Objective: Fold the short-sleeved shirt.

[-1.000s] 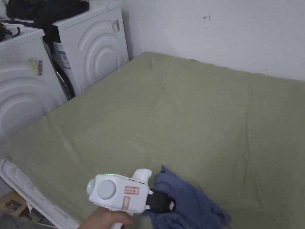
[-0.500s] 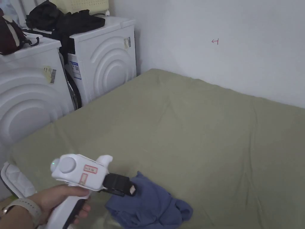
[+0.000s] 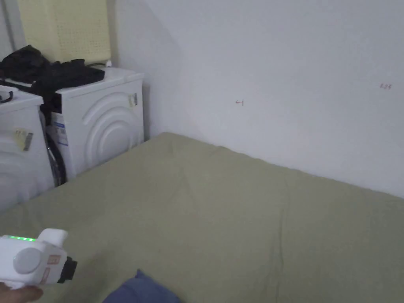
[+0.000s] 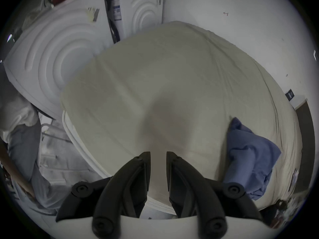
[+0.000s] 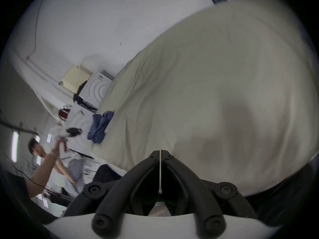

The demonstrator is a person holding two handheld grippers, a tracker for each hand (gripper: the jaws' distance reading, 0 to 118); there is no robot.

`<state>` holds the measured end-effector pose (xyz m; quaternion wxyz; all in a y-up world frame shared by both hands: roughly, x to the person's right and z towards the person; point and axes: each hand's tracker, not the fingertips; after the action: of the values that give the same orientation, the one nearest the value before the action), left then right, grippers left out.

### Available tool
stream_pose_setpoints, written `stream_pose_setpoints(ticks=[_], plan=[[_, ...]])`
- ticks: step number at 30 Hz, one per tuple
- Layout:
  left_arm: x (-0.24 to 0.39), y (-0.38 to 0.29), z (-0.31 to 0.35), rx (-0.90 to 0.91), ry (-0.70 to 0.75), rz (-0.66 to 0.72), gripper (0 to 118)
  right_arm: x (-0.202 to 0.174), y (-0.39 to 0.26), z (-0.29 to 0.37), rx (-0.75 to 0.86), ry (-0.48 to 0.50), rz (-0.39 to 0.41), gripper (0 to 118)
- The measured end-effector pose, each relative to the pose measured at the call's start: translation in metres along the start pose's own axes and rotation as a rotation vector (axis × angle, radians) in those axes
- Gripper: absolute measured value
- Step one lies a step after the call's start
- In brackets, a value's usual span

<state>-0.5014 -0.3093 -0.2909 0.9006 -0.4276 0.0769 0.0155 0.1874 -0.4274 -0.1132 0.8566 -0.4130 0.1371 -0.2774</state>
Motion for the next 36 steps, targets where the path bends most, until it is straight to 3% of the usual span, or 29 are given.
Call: stream_pose_setpoints(ticks=[5, 11, 16, 18, 22, 25, 31, 35, 36], plan=[[0.108, 0.016, 0.108, 0.598, -0.095, -0.098, 22, -0.053, 0.078, 0.047, 0.221, -0.169, 0.285, 3], [0.21, 0.032, 0.198, 0.887, -0.191, -0.129, 22, -0.141, 0.163, 0.139, 0.639, -0.275, 0.519, 6], [0.27, 0.037, 0.247, 1.022, -0.255, -0.152, 22, -0.198, 0.191, 0.202, 0.863, -0.273, 0.649, 7], [0.288, 0.04, 0.256, 1.066, -0.29, -0.181, 22, -0.209, 0.194, 0.21, 0.92, -0.31, 0.665, 7], [0.321, 0.042, 0.262, 1.088, -0.285, -0.26, 22, -0.216, 0.198, 0.21, 0.956, -0.291, 0.65, 8], [0.324, 0.034, 0.258, 1.064, -0.294, -0.258, 22, -0.209, 0.19, 0.203, 0.956, -0.364, 0.655, 8], [0.319, 0.035, 0.254, 1.039, -0.273, -0.218, 22, -0.208, 0.185, 0.191, 0.918, -0.348, 0.68, 12], [0.318, 0.035, 0.254, 1.028, -0.262, -0.218, 23, -0.215, 0.184, 0.184, 0.904, -0.326, 0.698, 28], [0.316, 0.034, 0.254, 1.021, -0.271, -0.222, 34, -0.215, 0.184, 0.182, 0.901, -0.325, 0.698, 41]])
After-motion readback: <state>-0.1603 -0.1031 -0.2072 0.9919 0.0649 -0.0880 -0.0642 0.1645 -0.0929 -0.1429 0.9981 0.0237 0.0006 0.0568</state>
